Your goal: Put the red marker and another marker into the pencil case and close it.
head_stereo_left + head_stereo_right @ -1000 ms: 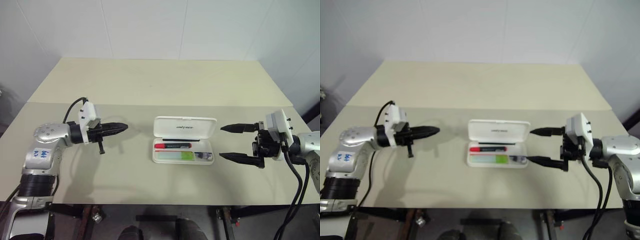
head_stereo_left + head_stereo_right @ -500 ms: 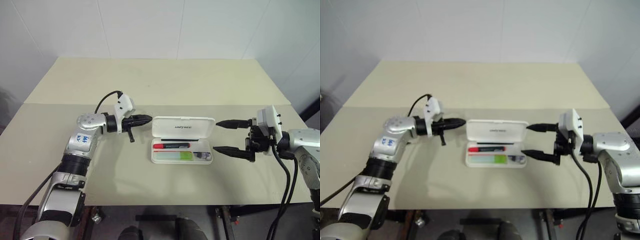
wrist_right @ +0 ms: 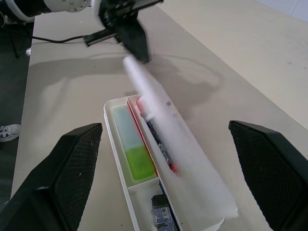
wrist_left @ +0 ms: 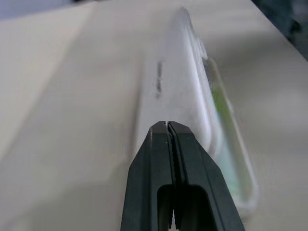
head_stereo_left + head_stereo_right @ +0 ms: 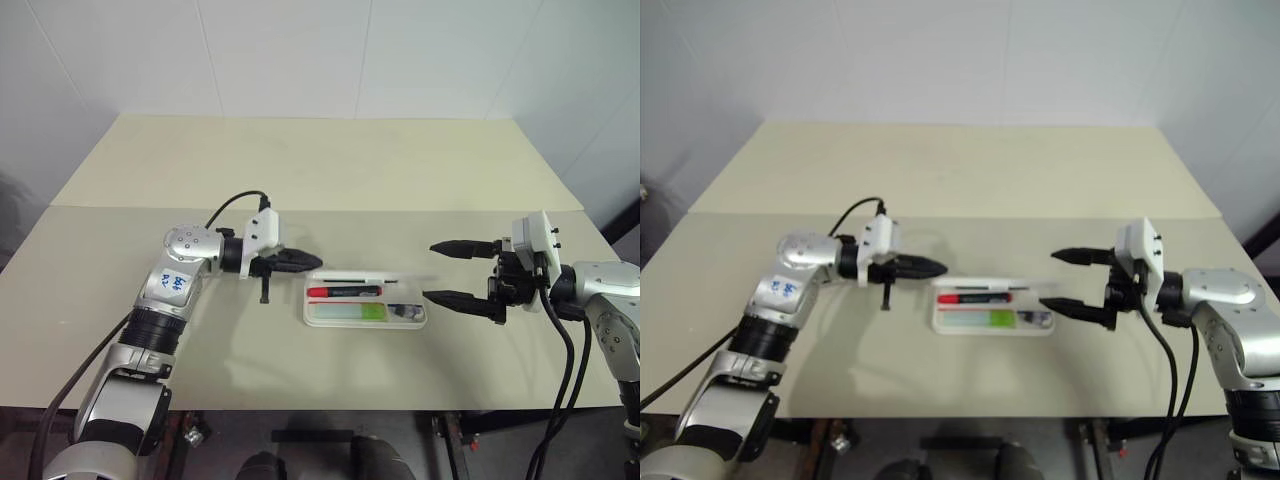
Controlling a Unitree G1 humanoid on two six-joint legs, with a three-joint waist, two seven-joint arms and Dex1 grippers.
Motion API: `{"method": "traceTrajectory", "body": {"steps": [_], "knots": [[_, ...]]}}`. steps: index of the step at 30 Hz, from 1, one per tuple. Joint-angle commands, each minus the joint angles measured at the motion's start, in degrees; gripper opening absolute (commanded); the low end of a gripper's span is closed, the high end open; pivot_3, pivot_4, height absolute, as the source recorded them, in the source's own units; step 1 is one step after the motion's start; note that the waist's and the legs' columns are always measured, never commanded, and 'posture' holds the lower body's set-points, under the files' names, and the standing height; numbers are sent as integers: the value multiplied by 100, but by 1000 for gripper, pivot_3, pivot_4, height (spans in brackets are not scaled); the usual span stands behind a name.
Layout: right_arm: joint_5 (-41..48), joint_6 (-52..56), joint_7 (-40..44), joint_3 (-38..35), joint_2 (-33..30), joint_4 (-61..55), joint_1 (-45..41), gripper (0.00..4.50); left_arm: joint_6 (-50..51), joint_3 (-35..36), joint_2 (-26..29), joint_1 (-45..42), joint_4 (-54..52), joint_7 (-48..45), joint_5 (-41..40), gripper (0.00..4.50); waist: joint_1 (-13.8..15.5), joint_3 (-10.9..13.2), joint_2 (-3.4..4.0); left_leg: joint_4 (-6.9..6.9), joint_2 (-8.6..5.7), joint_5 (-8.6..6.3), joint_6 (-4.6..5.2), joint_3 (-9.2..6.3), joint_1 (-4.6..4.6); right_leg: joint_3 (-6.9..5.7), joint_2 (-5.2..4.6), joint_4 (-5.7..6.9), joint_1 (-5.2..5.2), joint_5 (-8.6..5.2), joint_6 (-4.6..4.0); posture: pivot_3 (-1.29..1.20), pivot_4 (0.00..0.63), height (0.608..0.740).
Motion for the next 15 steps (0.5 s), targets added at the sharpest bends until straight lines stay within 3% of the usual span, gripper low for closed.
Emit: {"method": "traceTrajectory", "body": {"steps": [1,6,15], "knots": [[143,4,-78,-174,45,-191,-5,4500,-131,-222,165,-147,-224,-74,349,34,0,0,0,0,0,0,0,0,0,0,0,0,0,0,0,0,150,740],[149,-18,-206,-174,174,-277,82,4500,-127,-507,56,-424,-125,68,769,34,7,0,0,0,-1,0,0,0,-1,0,1,1,0,0,0,0,150,740],[200,-66,-491,-304,303,-553,467,4500,602,-1035,-58,-110,-991,-160,852,34,-3,0,0,-1,2,-3,5,-1,-7,1,1,8,1,0,1,0,150,740]]}}
